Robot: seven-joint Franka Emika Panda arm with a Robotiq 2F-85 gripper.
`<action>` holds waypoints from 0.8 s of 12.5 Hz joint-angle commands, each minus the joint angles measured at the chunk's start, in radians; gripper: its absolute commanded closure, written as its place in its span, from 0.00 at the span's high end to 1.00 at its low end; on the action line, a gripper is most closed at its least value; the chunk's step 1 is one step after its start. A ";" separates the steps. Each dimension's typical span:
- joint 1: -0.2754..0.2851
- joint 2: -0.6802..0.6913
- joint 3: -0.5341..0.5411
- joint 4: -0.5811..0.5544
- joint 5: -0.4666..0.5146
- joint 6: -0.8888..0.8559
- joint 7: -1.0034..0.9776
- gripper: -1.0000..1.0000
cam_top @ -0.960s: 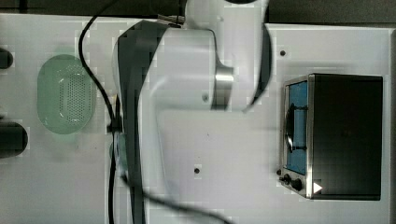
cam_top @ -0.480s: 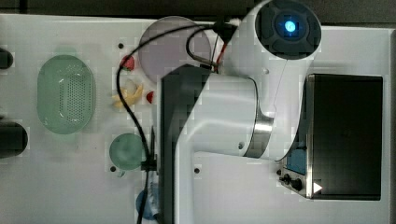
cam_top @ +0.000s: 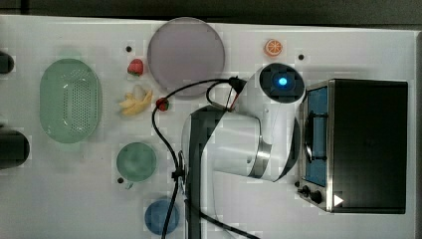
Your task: Pick ketchup from plate and place it on table.
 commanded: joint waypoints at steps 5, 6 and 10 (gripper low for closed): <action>0.002 0.105 0.010 -0.091 0.002 0.230 0.041 0.60; 0.002 0.128 0.010 -0.092 0.002 0.246 0.041 0.60; 0.003 0.171 0.012 -0.092 0.002 0.320 0.040 0.63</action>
